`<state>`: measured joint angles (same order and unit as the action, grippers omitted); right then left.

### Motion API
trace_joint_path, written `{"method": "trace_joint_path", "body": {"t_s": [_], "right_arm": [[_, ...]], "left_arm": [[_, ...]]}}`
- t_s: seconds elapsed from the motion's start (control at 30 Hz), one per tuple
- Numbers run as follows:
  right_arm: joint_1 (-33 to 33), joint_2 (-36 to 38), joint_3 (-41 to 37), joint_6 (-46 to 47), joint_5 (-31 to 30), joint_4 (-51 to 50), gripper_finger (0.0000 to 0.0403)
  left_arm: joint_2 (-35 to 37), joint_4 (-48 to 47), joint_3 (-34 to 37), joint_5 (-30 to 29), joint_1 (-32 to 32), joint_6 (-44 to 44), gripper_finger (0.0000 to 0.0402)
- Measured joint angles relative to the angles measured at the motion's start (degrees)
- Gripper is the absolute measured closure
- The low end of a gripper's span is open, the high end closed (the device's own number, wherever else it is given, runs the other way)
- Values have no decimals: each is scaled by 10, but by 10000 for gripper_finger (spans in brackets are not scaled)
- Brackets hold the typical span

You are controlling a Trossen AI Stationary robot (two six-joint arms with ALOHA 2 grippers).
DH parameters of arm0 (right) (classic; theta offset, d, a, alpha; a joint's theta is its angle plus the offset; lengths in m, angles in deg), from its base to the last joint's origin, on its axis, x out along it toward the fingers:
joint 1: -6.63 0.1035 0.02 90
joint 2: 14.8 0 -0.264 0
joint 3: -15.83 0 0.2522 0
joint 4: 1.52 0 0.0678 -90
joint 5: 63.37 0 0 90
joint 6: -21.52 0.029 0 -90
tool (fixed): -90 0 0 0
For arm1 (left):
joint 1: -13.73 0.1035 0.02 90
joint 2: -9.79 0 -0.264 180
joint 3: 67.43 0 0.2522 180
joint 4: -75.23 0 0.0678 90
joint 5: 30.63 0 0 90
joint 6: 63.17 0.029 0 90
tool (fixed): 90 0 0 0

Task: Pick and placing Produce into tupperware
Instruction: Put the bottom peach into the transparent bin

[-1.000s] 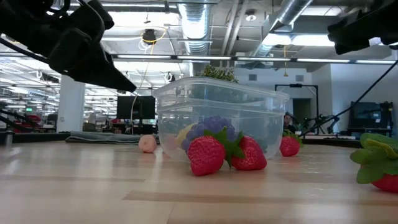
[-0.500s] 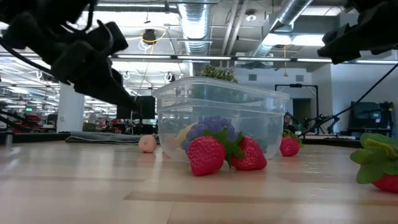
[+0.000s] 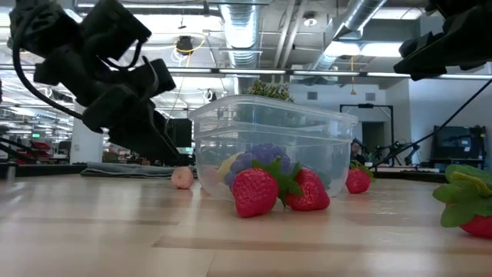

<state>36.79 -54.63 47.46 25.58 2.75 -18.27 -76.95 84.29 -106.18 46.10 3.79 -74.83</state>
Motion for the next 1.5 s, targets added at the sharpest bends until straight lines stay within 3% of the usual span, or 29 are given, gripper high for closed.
{"method": "trace_joint_path", "body": {"t_s": [0.3,1.5], "right_arm": [[0,0,0,0,0,-1,264],[0,0,0,0,-1,0,270]], "left_arm": [[-42,44,0,51,20,15,144],[-53,79,0,75,21,26,145]]}}
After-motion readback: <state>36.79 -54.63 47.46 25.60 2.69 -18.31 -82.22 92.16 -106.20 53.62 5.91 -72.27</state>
